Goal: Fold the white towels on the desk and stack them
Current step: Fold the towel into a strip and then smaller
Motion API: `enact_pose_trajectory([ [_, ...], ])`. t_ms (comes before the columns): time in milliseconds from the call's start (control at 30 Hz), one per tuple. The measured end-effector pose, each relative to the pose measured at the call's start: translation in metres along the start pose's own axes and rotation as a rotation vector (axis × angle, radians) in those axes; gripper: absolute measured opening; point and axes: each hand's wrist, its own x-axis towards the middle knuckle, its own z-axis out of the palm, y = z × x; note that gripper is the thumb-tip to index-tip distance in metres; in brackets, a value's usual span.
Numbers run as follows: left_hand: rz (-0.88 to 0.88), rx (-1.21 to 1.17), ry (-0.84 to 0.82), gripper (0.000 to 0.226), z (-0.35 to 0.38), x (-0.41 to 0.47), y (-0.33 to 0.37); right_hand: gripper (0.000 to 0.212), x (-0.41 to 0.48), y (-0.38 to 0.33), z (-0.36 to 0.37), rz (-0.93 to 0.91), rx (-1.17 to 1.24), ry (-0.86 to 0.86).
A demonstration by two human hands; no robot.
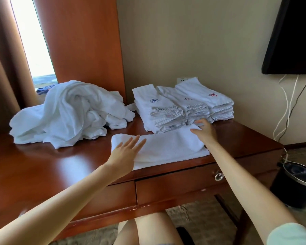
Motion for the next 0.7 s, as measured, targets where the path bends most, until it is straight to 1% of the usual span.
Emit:
enact_pose_trajectory([
  [67, 0.002, 0.069, 0.028, 0.1, -0.003, 0.001, -0.004, 0.038, -0.001, -0.006, 0.001, -0.055, 0.07, 0.013],
  [133, 0.011, 0.169, 0.054, 0.104, 0.0, -0.006, -0.017, 0.041, -0.001, -0.008, 0.003, -0.061, 0.075, -0.032],
  [200, 0.015, 0.162, -0.03, 0.102, 0.007, -0.019, -0.029, 0.043, -0.006, -0.002, 0.009, -0.023, -0.041, -0.173],
  [233, 0.024, 0.101, -0.1, 0.1, 0.01, -0.026, -0.033, 0.044, -0.009, 0.002, 0.012, -0.006, -0.107, -0.223],
  [267, 0.043, 0.035, -0.161, 0.097, 0.012, -0.03, -0.036, 0.044, -0.012, 0.006, 0.016, -0.002, -0.144, -0.231],
  [300, 0.065, -0.017, -0.191, 0.095, 0.012, -0.032, -0.039, 0.044, -0.016, 0.008, 0.018, -0.009, -0.153, -0.207],
  [367, 0.094, -0.081, -0.195, 0.094, 0.011, -0.032, -0.042, 0.042, -0.022, 0.006, 0.018, -0.055, -0.147, -0.116],
  [467, 0.135, -0.103, -0.236, 0.095, 0.01, -0.032, -0.043, 0.038, -0.027, 0.003, 0.017, -0.099, -0.166, 0.001],
  [533, 0.142, -0.134, -0.3, 0.09, 0.009, -0.032, -0.043, 0.04, -0.031, 0.004, 0.018, -0.081, -0.262, 0.004],
  [567, 0.138, -0.191, -0.327, 0.085, 0.007, -0.033, -0.043, 0.041, -0.033, 0.004, 0.019, -0.067, -0.321, 0.004],
  [600, 0.132, -0.271, -0.322, 0.077, 0.004, -0.031, -0.042, 0.04, -0.033, 0.003, 0.019, -0.06, -0.352, 0.03],
  [633, 0.12, -0.35, -0.282, 0.068, 0.001, -0.028, -0.041, 0.039, -0.034, 0.002, 0.019, -0.066, -0.355, 0.069],
  [667, 0.103, -0.387, -0.214, 0.062, -0.001, -0.026, -0.041, 0.037, -0.033, 0.0, 0.019, -0.085, -0.339, 0.104],
  [700, 0.088, -0.366, -0.141, 0.059, -0.003, -0.023, -0.04, 0.036, -0.031, -0.001, 0.019, -0.099, -0.315, 0.123],
])
